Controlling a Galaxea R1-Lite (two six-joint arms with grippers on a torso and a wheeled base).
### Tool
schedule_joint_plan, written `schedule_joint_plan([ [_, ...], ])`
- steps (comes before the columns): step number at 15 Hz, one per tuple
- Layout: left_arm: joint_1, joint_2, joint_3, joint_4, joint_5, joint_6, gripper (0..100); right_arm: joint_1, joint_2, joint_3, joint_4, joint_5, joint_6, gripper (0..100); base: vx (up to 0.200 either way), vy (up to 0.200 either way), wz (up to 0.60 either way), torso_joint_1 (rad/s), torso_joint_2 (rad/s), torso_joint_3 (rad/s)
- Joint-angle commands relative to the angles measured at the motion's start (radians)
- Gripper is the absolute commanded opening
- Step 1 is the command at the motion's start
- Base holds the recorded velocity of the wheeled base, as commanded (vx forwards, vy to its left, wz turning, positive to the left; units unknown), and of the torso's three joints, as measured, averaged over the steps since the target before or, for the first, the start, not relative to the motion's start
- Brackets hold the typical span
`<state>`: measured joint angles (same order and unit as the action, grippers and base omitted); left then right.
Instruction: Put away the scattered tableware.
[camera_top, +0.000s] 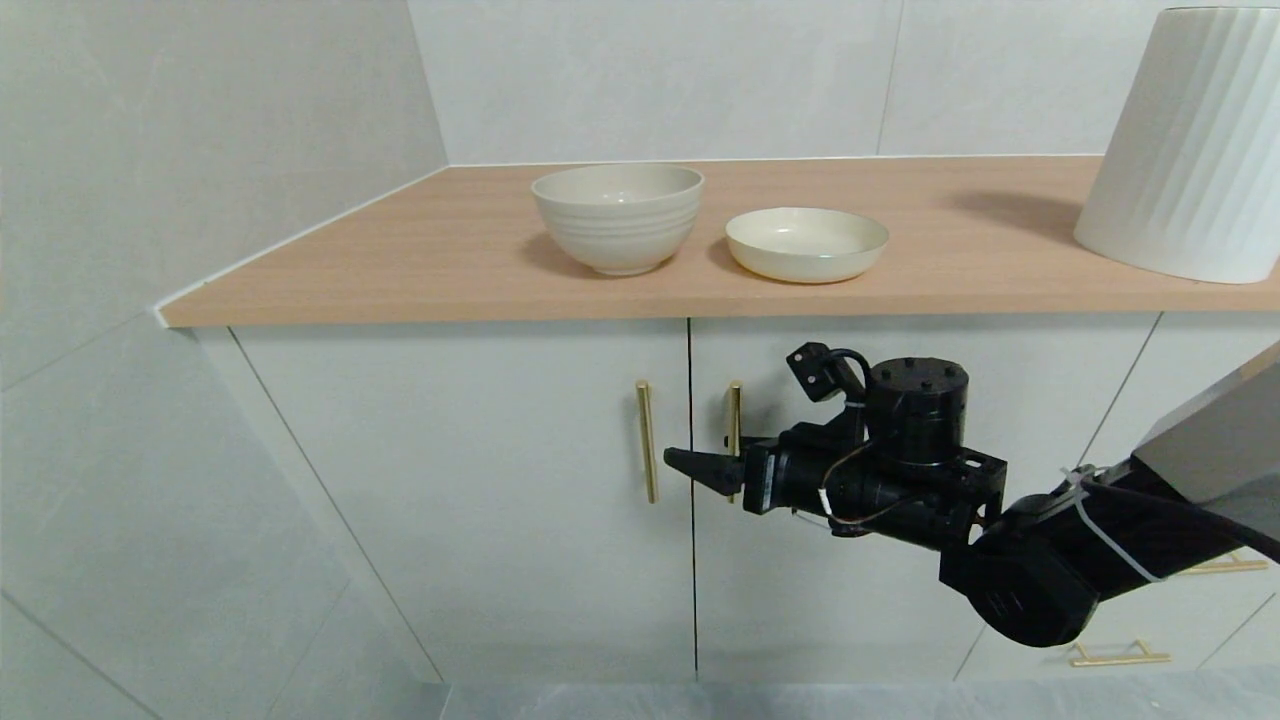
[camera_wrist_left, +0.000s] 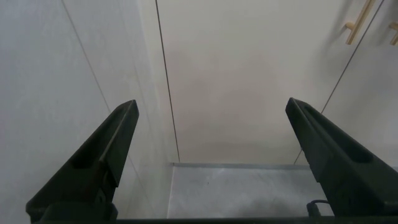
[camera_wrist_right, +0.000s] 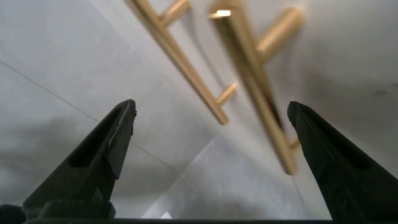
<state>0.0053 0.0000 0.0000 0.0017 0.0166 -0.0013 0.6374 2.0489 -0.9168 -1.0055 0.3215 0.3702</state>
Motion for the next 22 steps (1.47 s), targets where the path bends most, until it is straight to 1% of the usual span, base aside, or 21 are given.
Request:
schedule_joint_plan([
  [1,0.001,0.002,0.000,0.000,0.000,0.000,100,0.011,0.002,0.003,-0.010,0.001,0.003,100,0.000,0.000,0.00,0.000,0.00,0.000],
  [4,0.001,0.002,0.000,0.000,0.000,0.000,100,0.027,0.002,0.007,-0.022,0.001,0.026,100,0.000,0.000,0.00,0.000,0.00,0.000],
  [12,0.001,0.002,0.000,0.000,0.000,0.000,100,0.034,-0.046,0.050,-0.019,0.013,0.026,100,0.000,0.000,0.00,0.000,0.00,0.000],
  [13,0.001,0.002,0.000,0.000,0.000,0.000,100,0.041,-0.062,0.059,-0.013,0.027,0.027,100,0.000,0.000,0.00,0.000,0.00,0.000],
  [16,0.001,0.002,0.000,0.000,0.000,0.000,100,0.057,-0.127,0.122,-0.011,0.093,0.027,100,0.000,0.000,0.00,0.000,0.00,0.000],
  [20,0.001,0.002,0.000,0.000,0.000,0.000,100,0.082,-0.191,0.234,-0.018,0.100,0.026,100,0.000,0.000,0.00,0.000,0.00,0.000],
  [22,0.001,0.002,0.000,0.000,0.000,0.000,100,0.093,-0.228,0.265,-0.019,0.100,0.027,100,0.000,0.000,0.00,0.000,0.00,0.000],
])
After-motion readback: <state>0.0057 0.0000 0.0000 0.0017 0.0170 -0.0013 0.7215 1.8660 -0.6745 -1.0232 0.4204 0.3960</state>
